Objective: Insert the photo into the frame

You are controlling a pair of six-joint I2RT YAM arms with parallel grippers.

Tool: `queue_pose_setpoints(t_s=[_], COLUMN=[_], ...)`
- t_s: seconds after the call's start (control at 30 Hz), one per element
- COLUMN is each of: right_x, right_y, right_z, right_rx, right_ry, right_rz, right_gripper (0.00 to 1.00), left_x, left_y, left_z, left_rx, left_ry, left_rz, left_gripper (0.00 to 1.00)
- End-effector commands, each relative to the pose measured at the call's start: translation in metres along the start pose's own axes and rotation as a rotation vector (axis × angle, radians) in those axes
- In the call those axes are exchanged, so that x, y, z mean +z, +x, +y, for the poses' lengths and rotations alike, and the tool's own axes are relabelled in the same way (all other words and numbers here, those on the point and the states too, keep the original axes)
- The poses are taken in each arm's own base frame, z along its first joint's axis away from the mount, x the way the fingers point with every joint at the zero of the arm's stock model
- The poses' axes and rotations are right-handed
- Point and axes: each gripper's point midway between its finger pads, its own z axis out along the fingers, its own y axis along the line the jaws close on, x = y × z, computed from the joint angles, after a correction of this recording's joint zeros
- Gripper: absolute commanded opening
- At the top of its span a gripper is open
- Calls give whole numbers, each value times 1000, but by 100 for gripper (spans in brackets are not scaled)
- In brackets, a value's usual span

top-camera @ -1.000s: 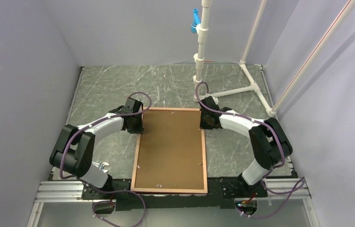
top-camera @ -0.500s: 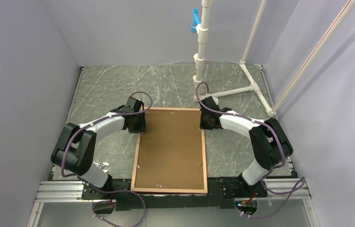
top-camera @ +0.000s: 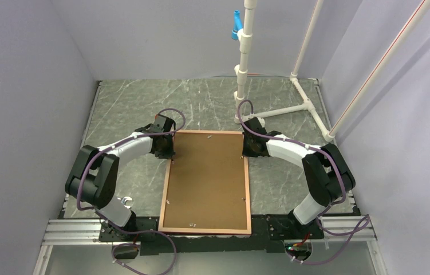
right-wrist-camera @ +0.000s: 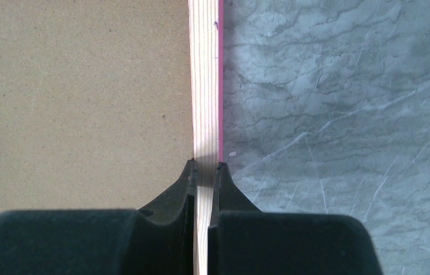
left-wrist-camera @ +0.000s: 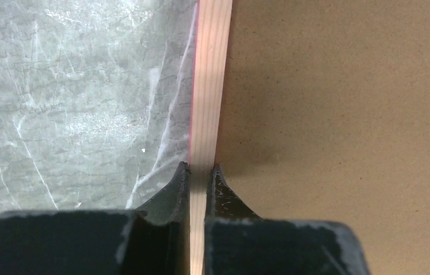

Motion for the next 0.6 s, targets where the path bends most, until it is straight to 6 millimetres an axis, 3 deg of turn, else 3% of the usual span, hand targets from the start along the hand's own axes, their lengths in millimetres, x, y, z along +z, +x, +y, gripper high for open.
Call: queue_pose_setpoints(t_s=[0.0,0.27,0.47,0.57], right_x=[-9,-11,-12,-13], right_y=[45,45,47,48], right_z=[-5,-5,-5,-6], right_rx=[-25,-22,-20,-21], right_ry=[-9,-9,-15,-17], right_rz=[161,160,162,161], right_gripper=[0,0,0,0], left_x=[17,2,-25,-31], left_y=[26,12,-2,-3], left_z=[2,-15,-28,-27], left_rx=[21,14,-35,-51], left_ry=[-4,81,162,158], left_rz=[56,13,-47,-60], left_gripper=[0,0,37,47])
